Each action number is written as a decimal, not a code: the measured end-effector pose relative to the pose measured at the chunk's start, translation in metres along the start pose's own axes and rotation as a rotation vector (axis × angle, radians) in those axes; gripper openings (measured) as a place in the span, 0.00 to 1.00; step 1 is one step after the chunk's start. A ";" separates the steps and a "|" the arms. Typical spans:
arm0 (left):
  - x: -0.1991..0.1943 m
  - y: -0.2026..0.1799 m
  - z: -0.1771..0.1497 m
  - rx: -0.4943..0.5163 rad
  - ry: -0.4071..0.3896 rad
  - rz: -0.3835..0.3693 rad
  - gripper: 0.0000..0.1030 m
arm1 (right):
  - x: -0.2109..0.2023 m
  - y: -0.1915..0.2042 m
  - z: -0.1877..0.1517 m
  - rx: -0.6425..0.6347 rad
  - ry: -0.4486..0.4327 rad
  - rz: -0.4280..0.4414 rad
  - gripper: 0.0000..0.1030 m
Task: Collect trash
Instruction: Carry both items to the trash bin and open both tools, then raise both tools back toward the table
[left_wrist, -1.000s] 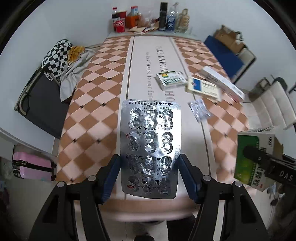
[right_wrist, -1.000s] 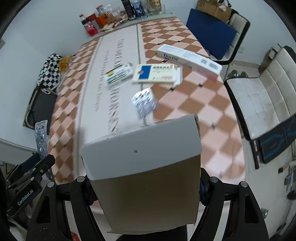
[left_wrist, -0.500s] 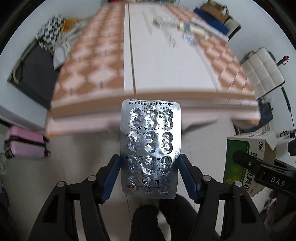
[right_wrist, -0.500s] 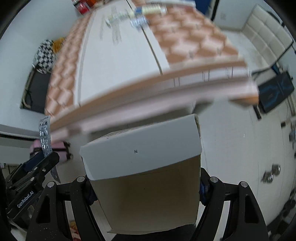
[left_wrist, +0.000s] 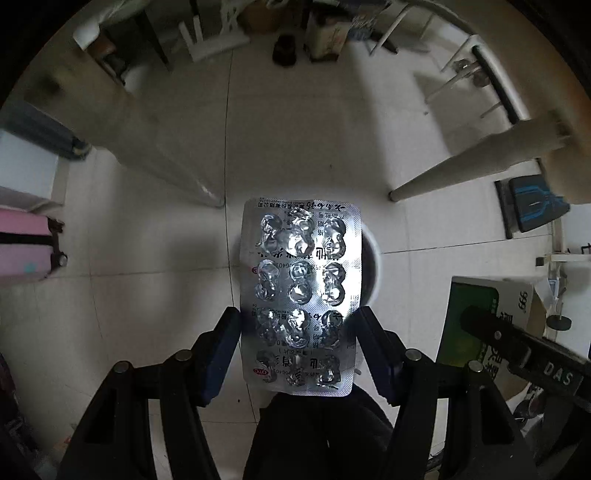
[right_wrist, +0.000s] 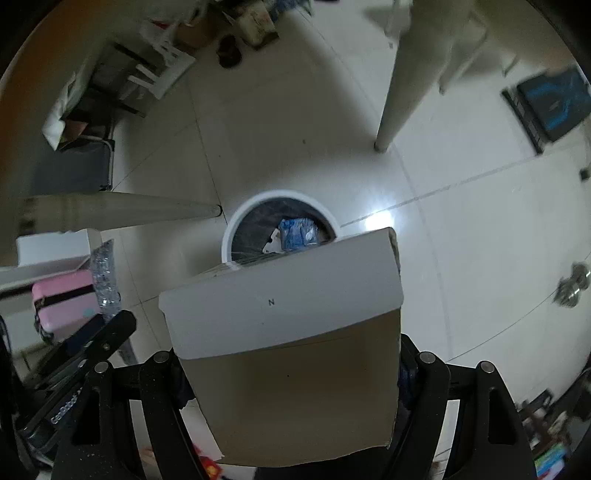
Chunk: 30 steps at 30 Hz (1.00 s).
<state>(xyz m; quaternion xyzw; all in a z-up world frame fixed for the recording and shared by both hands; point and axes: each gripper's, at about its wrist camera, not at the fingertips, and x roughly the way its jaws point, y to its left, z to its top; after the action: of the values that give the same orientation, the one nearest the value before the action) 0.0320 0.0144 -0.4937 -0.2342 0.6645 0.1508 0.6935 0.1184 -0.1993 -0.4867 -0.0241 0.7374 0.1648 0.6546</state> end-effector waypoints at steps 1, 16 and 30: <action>0.017 0.002 0.003 -0.014 0.013 -0.007 0.59 | 0.016 -0.004 0.002 0.013 0.014 0.007 0.78; 0.099 0.019 0.013 -0.159 0.130 -0.176 0.87 | 0.145 -0.033 0.040 0.083 0.093 0.090 0.82; 0.047 0.035 -0.016 -0.127 0.055 0.013 0.88 | 0.120 -0.012 0.027 -0.045 0.088 0.005 0.97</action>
<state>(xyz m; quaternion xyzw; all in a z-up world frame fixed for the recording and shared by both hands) 0.0033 0.0310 -0.5445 -0.2775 0.6738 0.1908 0.6577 0.1302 -0.1811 -0.6087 -0.0441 0.7617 0.1817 0.6204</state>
